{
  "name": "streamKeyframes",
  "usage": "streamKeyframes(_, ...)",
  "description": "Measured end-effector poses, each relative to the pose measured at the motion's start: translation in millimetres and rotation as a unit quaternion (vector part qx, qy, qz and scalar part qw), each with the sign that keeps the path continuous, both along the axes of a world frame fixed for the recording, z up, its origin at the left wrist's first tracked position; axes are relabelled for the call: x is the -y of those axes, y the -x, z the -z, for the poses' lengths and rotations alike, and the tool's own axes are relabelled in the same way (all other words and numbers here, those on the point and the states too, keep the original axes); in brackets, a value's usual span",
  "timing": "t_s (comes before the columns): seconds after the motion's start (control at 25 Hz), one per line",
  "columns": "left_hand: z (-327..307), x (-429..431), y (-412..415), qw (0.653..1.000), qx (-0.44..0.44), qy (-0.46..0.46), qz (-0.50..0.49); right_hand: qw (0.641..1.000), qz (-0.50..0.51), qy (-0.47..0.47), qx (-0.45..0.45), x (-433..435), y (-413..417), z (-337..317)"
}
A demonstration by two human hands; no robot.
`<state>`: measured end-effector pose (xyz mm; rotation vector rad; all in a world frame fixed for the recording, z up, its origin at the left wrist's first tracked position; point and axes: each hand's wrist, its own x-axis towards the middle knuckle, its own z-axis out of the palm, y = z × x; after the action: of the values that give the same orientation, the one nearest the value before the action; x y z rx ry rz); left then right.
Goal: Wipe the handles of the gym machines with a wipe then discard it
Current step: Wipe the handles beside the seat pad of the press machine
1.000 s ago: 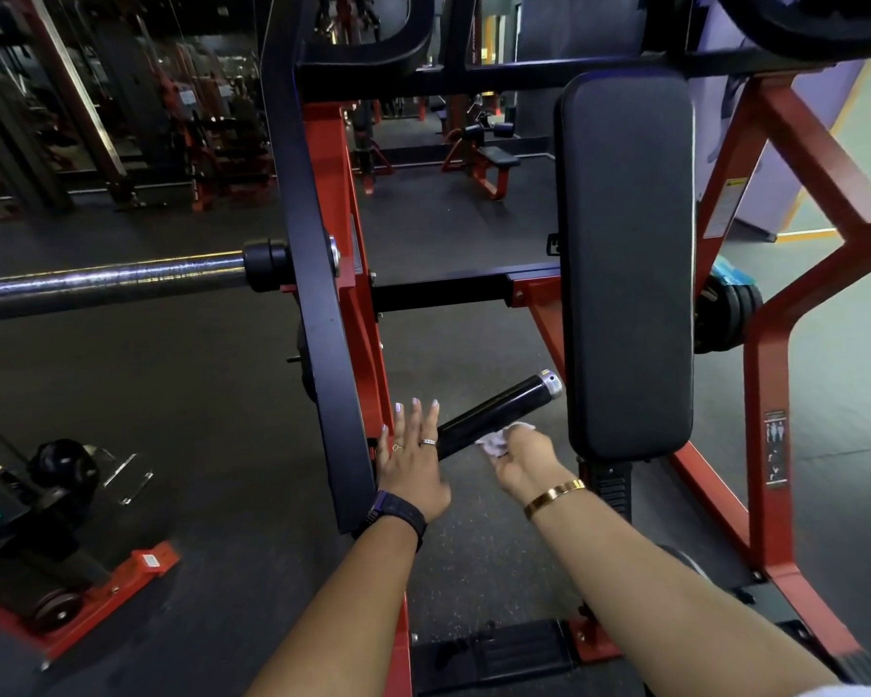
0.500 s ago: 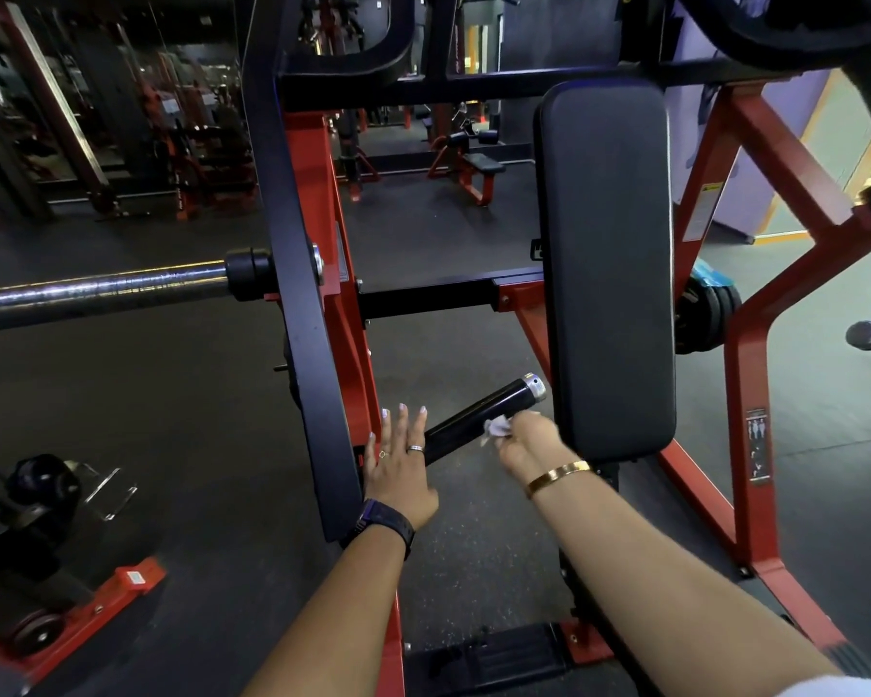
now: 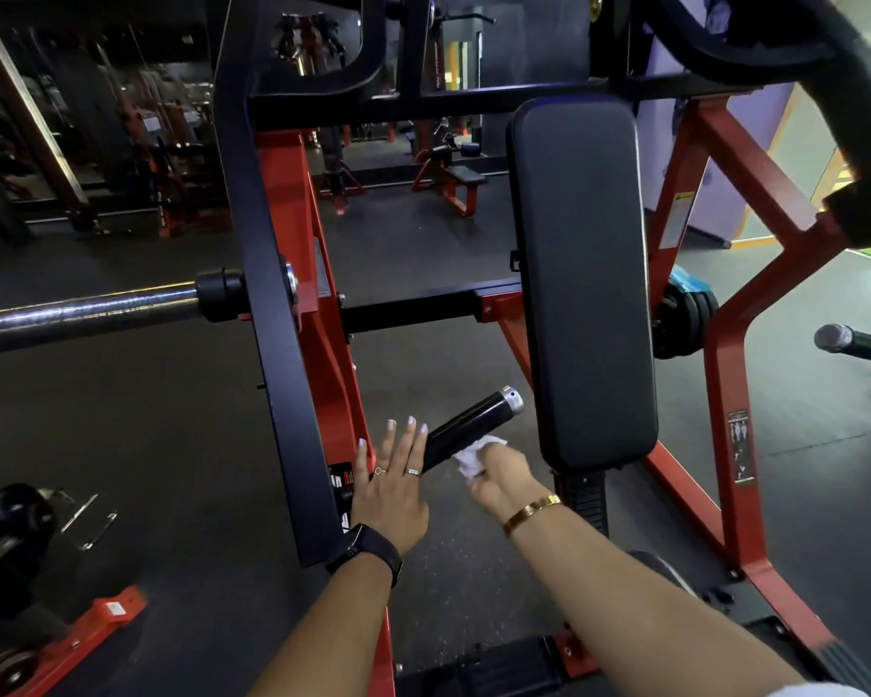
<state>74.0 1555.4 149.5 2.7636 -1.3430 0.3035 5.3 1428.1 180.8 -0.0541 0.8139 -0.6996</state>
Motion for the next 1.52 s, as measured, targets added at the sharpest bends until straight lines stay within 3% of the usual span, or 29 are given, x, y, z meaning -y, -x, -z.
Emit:
streamKeyframes(0.04, 0.3, 0.1, -0.7, 1.000, -0.009, -0.002, 0.008, 0.999, -0.011, 0.043, 0.024, 17.6, 3.2, -2.9)
streamKeyframes(0.12, 0.5, 1.2, -2.4, 0.999, -0.024, -0.005, 0.022, 0.996, -0.024, 0.074, -0.053, 54.5, 14.4, -12.3)
streamKeyframes(0.2, 0.1, 1.4, -3.5, 0.999, -0.033, -0.004, 0.028, 0.976, -0.056, 0.190, -0.085, 73.0, 29.7, -31.3)
streamKeyframes(0.28, 0.0, 0.6, -4.1, 0.999, -0.039, 0.004, 0.028, 0.935, -0.092, 0.331, -0.092, 78.6, 32.1, -46.7)
streamKeyframes(0.32, -0.1, 0.3, -3.9, 0.999, -0.039, 0.008, 0.026, 0.893, -0.129, 0.409, -0.138, 76.3, 28.9, -51.6)
streamKeyframes(0.4, 0.1, 0.9, -3.2, 0.999, -0.038, 0.013, 0.022, 0.742, -0.173, 0.575, -0.300, 66.6, 21.0, -53.7)
streamKeyframes(0.48, 0.9, -1.0, -2.8, 0.999, -0.036, 0.025, 0.007, 0.504, -0.183, 0.715, -0.449, 46.9, 15.5, -40.6)
streamKeyframes(0.52, 1.1, -2.5, -2.8, 0.999, -0.041, 0.034, -0.010, 0.387, -0.180, 0.765, -0.483, 35.8, 13.3, -29.9)
streamKeyframes(0.56, 1.4, -3.8, -3.1, 0.997, -0.052, 0.045, -0.029, 0.296, -0.184, 0.797, -0.493, 25.7, 11.6, -17.4)
streamKeyframes(0.76, 1.5, -4.2, -2.8, 0.991, -0.085, 0.063, -0.084, 0.149, -0.156, 0.908, -0.360, -45.5, 2.6, 26.3)
streamKeyframes(0.92, -1.2, -5.9, -2.7, 0.989, -0.109, 0.066, -0.069, 0.017, -0.101, 0.942, -0.321, -17.2, 18.6, 19.6)
streamKeyframes(1.0, -2.0, -7.6, -2.5, 0.989, -0.117, 0.071, -0.055, 0.024, -0.054, 0.927, -0.371, 13.3, 31.1, 9.0)
streamKeyframes(1.08, -2.2, -7.7, -2.8, 0.991, -0.109, 0.066, -0.051, 0.079, -0.022, 0.899, -0.431, 33.9, 36.2, 0.4)
streamKeyframes(1.16, -0.4, -7.3, -3.2, 0.992, -0.097, 0.069, -0.050, 0.150, -0.033, 0.869, -0.470, 27.6, 29.9, -2.6)
streamKeyframes(1.2, 0.1, -7.1, -3.0, 0.992, -0.094, 0.071, -0.051, 0.168, -0.052, 0.864, -0.472, 15.5, 24.8, -0.7)
streamKeyframes(1.32, 3.0, -5.4, -5.0, 0.993, -0.083, 0.063, -0.060, 0.128, -0.127, 0.897, -0.403, -35.1, 8.8, 16.2)
streamKeyframes(1.4, 4.4, -4.7, -5.0, 0.994, -0.071, 0.055, -0.063, 0.141, -0.148, 0.924, -0.323, -42.7, 10.5, 20.8)
streamKeyframes(1.52, 2.5, -4.7, -4.9, 0.989, -0.100, 0.086, -0.060, 0.073, -0.117, 0.936, -0.325, -7.7, 22.9, -0.3)
